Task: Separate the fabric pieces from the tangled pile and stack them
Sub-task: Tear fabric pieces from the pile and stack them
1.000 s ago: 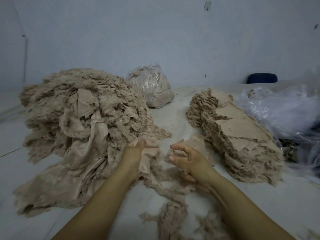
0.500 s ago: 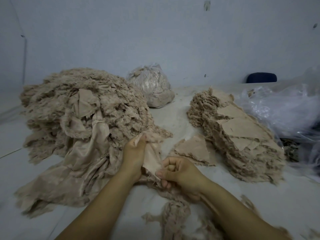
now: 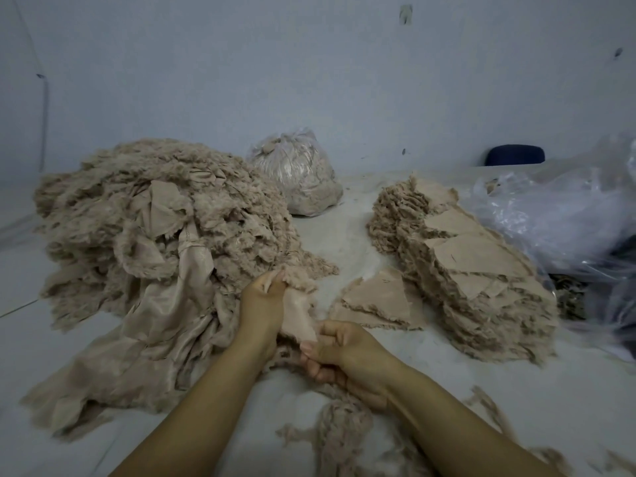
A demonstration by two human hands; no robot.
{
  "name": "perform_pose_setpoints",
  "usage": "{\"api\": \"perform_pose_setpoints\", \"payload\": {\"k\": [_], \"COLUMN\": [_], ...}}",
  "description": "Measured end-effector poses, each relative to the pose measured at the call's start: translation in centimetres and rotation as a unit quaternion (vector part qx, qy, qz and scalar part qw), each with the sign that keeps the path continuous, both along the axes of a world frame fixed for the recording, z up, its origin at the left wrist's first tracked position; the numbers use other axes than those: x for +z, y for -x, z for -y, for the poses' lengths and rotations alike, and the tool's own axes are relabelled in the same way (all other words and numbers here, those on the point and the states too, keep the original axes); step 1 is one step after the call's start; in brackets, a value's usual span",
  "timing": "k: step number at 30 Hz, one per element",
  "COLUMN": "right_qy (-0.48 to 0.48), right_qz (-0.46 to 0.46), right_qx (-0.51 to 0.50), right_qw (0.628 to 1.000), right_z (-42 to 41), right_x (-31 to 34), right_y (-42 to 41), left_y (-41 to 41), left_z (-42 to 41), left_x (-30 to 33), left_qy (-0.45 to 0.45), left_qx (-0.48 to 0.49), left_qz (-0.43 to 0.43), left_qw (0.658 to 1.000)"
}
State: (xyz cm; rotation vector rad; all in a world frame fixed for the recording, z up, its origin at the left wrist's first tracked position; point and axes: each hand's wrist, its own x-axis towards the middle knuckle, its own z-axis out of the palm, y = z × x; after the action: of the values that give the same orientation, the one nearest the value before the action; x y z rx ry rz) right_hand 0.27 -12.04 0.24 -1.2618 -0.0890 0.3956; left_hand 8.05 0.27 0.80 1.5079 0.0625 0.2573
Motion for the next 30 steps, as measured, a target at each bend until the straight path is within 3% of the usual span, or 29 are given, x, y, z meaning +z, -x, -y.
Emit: {"api": "perform_pose_setpoints", "payload": {"k": [6, 9, 12, 15, 17, 23, 30], "right_qy": [0.071, 0.099, 0.123, 0.152, 0.104, 0.053, 0.166], "right_qz": [-0.019, -0.043, -0.005, 0.047, 0.067, 0.061, 0.026], "right_qx": [0.020, 0.041, -0.012, -0.142, -0.192, -0.280, -0.341], "right_qw": [0.997, 0.993, 0.992, 0.977, 0.973, 0.957, 0.925], "right_z": [0.8, 1.5, 1.4, 1.0, 1.3, 3.6, 6.0], "right_x": [0.0, -0.1, 0.2, 0.4, 0.3, 1.3, 1.9], "right_y": [0.0, 0.5, 0.0, -1.0, -1.3, -2.8, -5.2], "left_y": [-0.8, -1.6, -0.1, 1.4, 1.6, 0.7, 0.3], "left_z": [-0.7, -2.9, -1.9, 0.1, 0.4, -0.4, -0.3], "left_x": [-0.3, 0.0, 0.4, 0.7, 0.7, 0.5, -0.3], "left_qy": [0.014, 0.021, 0.002, 0.027, 0.032, 0.068, 0.064], "left_qx": [0.033, 0.109, 0.004, -0.187, -0.259, -0.179, -0.184], "left_qz": [-0.055, -0.036, 0.009, -0.035, -0.062, -0.054, -0.058], "left_qw": [0.998, 0.993, 1.000, 0.981, 0.963, 0.980, 0.979]}}
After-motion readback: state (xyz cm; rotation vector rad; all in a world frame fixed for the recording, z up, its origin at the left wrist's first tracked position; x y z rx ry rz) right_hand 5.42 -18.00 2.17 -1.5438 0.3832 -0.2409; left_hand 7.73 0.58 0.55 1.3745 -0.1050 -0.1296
